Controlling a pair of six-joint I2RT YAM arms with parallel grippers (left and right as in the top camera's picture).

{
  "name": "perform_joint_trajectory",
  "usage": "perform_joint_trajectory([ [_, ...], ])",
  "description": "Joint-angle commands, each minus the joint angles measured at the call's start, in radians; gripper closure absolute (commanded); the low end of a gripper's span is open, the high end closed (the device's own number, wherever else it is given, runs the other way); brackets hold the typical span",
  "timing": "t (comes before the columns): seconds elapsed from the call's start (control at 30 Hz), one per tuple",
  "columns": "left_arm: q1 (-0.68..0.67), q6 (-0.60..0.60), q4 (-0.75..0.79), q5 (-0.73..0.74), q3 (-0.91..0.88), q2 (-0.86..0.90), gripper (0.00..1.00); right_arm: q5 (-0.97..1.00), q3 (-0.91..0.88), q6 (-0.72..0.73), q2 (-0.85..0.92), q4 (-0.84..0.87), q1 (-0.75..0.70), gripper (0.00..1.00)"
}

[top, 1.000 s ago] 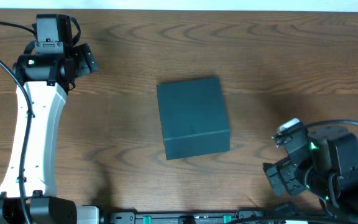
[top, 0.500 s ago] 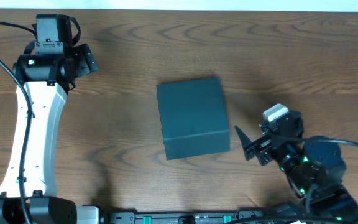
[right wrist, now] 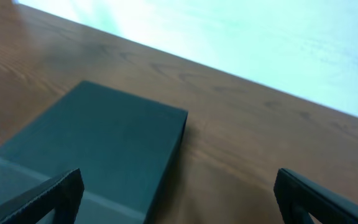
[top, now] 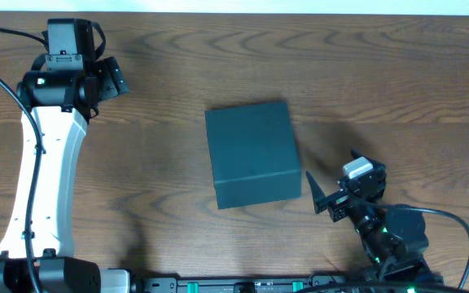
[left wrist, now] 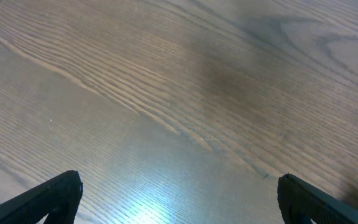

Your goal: Pack container

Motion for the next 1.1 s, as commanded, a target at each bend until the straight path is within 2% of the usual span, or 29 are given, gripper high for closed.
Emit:
perform_joint_trajectory([
  [0.0, 0.002, 0.006, -0.002, -0.019, 0.003, 0.005, 0.01, -0.008, -0.06, 0.026, -0.061, 0.016, -0.011, 0.01],
  [0.53, 0.002, 0.006, -0.002, -0.019, 0.003, 0.005, 0.01, -0.008, -0.236, 0.049, -0.219, 0.019, -0.012, 0.01],
  [1.07, 0.002, 0.006, -0.002, -0.019, 0.003, 0.006, 0.01, -0.004, -0.267, 0.048, -0.305, 0.021, -0.058, 0.01],
])
